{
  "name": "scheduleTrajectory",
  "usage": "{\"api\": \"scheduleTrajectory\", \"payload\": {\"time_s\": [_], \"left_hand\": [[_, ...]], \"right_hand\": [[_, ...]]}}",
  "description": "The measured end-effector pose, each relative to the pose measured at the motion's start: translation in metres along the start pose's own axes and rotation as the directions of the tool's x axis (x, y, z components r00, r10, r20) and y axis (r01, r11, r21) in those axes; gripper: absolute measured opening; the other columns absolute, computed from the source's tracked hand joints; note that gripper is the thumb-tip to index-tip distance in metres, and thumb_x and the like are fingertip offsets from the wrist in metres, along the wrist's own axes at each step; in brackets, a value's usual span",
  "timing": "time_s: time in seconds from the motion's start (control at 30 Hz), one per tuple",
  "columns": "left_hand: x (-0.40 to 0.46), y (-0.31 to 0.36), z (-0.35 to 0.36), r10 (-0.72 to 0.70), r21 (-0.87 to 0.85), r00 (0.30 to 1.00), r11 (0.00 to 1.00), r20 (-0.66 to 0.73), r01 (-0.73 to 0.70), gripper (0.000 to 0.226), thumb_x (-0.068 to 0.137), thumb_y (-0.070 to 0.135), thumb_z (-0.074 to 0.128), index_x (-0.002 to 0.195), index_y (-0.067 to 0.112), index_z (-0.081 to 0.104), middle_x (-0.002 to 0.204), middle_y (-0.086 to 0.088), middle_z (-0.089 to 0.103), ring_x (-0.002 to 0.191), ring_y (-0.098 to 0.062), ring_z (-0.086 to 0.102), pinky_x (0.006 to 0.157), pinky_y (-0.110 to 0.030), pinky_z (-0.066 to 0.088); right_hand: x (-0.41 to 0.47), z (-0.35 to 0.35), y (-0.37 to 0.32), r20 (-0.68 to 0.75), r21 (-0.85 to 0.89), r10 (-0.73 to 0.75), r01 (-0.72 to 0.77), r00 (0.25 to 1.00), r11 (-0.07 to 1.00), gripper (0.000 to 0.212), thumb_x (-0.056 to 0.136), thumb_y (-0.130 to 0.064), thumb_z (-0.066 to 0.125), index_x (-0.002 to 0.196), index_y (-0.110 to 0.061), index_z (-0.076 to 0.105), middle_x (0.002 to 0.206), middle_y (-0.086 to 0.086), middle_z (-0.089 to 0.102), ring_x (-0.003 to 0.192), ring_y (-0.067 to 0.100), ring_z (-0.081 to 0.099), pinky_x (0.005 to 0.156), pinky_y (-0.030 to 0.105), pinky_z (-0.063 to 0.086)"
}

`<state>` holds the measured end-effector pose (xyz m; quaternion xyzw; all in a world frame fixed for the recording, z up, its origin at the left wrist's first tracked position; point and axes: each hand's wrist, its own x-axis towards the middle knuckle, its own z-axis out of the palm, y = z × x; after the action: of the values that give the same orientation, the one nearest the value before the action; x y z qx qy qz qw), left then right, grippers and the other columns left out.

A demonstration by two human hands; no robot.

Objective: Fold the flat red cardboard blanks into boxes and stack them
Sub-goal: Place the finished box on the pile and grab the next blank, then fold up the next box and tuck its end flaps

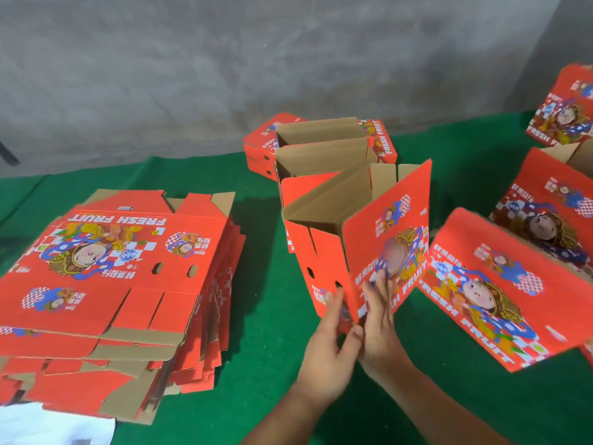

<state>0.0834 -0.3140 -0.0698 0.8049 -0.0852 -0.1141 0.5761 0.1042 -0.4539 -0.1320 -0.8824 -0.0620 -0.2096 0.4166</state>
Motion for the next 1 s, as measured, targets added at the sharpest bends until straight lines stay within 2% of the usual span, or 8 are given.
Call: {"api": "scheduleTrajectory", "payload": {"time_s": [0.07, 0.17, 0.27, 0.5, 0.63, 0.73, 0.87, 1.0], "left_hand": [[0.011, 0.001, -0.002, -0.027, 0.197, 0.971, 0.980, 0.238, -0.021, 0.074, 0.102, 0.029, 0.058, 0.165, 0.036, 0.020, 0.163, 0.010, 0.041, 0.148, 0.000, 0.037, 0.122, -0.017, 0.027], [0.026, 0.006, -0.001, -0.138, 0.227, 0.956, 0.971, 0.259, 0.079, 0.062, 0.103, 0.027, 0.059, 0.161, 0.029, 0.036, 0.154, -0.002, 0.054, 0.141, -0.014, 0.050, 0.112, -0.016, 0.035], [0.036, 0.007, -0.002, -0.264, 0.016, 0.954, 0.964, 0.139, 0.265, 0.044, 0.106, 0.017, 0.056, 0.149, 0.023, 0.049, 0.134, 0.003, 0.062, 0.094, -0.005, 0.066, 0.082, -0.011, 0.047], [0.047, -0.005, -0.030, -0.368, -0.188, 0.926, 0.918, -0.081, 0.348, 0.030, 0.104, 0.008, 0.055, 0.126, 0.029, 0.055, 0.126, 0.009, 0.062, 0.081, 0.000, 0.058, 0.068, -0.008, 0.045], [0.051, 0.000, -0.048, -0.316, -0.191, 0.928, 0.941, -0.197, 0.280, 0.032, 0.101, 0.009, 0.055, 0.123, 0.031, 0.057, 0.120, 0.011, 0.065, 0.083, 0.005, 0.062, 0.074, -0.010, 0.048], [0.046, 0.009, -0.068, -0.213, -0.057, 0.946, 0.977, -0.244, 0.205, 0.036, 0.100, 0.009, 0.056, 0.132, 0.024, 0.061, 0.130, 0.009, 0.063, 0.120, -0.008, 0.061, 0.103, -0.020, 0.044], [0.032, 0.015, -0.127, 0.223, 0.407, 0.830, 0.913, -0.510, 0.005, 0.035, 0.091, 0.006, 0.065, 0.125, 0.016, 0.069, 0.130, -0.001, 0.067, 0.127, -0.023, 0.060, 0.115, -0.040, 0.041], [0.009, -0.012, -0.199, -0.076, 0.666, 0.809, 0.526, -0.583, 0.529, 0.087, 0.093, 0.038, 0.063, 0.164, 0.027, 0.015, 0.172, -0.019, 0.009, 0.160, -0.039, 0.000, 0.127, -0.048, -0.008]], "right_hand": [[0.013, -0.006, 0.030, 0.017, -0.034, 0.279, -0.279, 0.960, 0.960, 0.095, 0.091, -0.005, 0.069, 0.163, -0.020, 0.008, 0.171, 0.006, 0.003, 0.159, 0.026, 0.003, 0.127, 0.031, 0.011], [0.036, -0.016, 0.055, -0.089, -0.018, 0.868, -0.872, 0.489, 0.489, 0.085, 0.088, -0.029, 0.079, 0.152, -0.011, 0.025, 0.135, 0.028, 0.047, 0.116, 0.042, 0.059, 0.093, 0.044, 0.051], [0.081, -0.024, 0.055, 0.053, 0.457, 0.946, -0.850, 0.320, 0.262, 0.033, 0.102, -0.029, 0.064, 0.117, -0.002, 0.054, 0.091, 0.024, 0.066, 0.060, 0.026, 0.065, 0.055, 0.035, 0.054], [0.142, -0.031, 0.009, 0.204, 0.586, 0.877, -0.772, 0.434, 0.246, 0.044, 0.099, -0.004, 0.060, 0.128, -0.031, 0.041, 0.136, 0.003, 0.058, 0.126, 0.021, 0.057, 0.115, 0.041, 0.039], [0.106, 0.004, -0.033, 0.405, 0.551, 0.784, -0.810, 0.470, 0.201, 0.073, 0.102, 0.000, 0.056, 0.161, -0.026, 0.023, 0.146, 0.013, 0.054, 0.124, 0.031, 0.062, 0.108, 0.043, 0.050], [0.088, 0.028, -0.068, 0.526, 0.532, 0.708, -0.832, 0.471, 0.157, 0.055, 0.103, -0.006, 0.056, 0.153, -0.022, 0.039, 0.131, 0.007, 0.064, 0.109, 0.029, 0.069, 0.098, 0.042, 0.055], [0.078, 0.044, -0.106, 0.636, 0.447, 0.598, -0.865, 0.488, 0.230, 0.044, 0.103, -0.011, 0.058, 0.144, -0.023, 0.047, 0.121, 0.005, 0.072, 0.101, 0.029, 0.075, 0.088, 0.037, 0.060], [0.068, 0.052, -0.136, 0.703, 0.359, 0.522, -0.875, 0.482, 0.325, 0.044, 0.100, -0.018, 0.064, 0.141, -0.026, 0.051, 0.124, 0.000, 0.070, 0.095, 0.021, 0.077, 0.079, 0.029, 0.061]]}}
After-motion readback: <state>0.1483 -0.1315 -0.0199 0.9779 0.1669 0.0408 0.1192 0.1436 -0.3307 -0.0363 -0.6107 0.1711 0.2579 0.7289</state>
